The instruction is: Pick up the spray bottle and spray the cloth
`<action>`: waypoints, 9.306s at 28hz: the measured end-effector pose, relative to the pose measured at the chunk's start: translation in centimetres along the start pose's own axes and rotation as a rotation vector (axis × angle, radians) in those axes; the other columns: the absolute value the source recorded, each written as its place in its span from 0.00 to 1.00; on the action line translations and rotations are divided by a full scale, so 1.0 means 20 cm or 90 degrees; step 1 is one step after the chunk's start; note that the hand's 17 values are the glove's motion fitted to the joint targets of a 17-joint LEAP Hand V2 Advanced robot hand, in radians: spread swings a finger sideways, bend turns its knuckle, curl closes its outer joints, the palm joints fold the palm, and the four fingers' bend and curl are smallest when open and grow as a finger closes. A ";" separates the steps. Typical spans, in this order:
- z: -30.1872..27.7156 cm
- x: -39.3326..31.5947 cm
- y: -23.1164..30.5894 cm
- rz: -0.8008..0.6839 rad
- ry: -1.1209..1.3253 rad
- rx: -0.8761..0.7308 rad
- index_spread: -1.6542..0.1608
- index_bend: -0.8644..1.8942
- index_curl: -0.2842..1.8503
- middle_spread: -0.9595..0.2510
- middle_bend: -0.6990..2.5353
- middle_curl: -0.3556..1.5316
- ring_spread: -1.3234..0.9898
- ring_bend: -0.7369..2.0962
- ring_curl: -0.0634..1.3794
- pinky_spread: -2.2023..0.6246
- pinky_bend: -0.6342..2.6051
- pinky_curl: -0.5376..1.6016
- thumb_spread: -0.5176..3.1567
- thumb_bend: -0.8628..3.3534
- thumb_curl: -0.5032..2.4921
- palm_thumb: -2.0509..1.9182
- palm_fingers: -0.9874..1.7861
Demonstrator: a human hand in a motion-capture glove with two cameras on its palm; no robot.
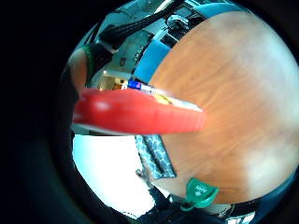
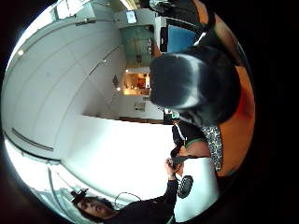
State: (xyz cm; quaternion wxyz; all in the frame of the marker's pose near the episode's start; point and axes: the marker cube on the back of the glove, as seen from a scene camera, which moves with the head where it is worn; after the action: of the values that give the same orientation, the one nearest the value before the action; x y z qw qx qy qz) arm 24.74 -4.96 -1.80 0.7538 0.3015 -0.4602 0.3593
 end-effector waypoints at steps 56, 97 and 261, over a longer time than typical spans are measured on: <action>0.16 -0.02 -0.21 -0.117 -0.042 -0.110 0.71 0.42 0.41 0.58 0.40 0.48 0.45 0.47 0.38 0.67 0.32 0.42 0.21 0.20 0.41 0.76 0.85; 0.34 -0.19 0.13 -0.163 0.849 -0.473 0.73 0.41 0.42 0.61 0.41 0.47 0.47 0.47 0.38 0.68 0.31 0.43 0.20 0.20 0.43 0.76 0.84; 0.31 -0.38 1.27 -0.501 0.606 -0.405 0.70 0.37 0.27 0.78 0.28 0.36 0.57 0.37 0.26 0.86 0.34 0.42 0.39 0.20 0.31 0.65 0.44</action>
State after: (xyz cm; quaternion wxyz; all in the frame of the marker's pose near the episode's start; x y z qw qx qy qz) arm -1.42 2.31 -3.18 0.9996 0.0197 -0.0188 -0.0003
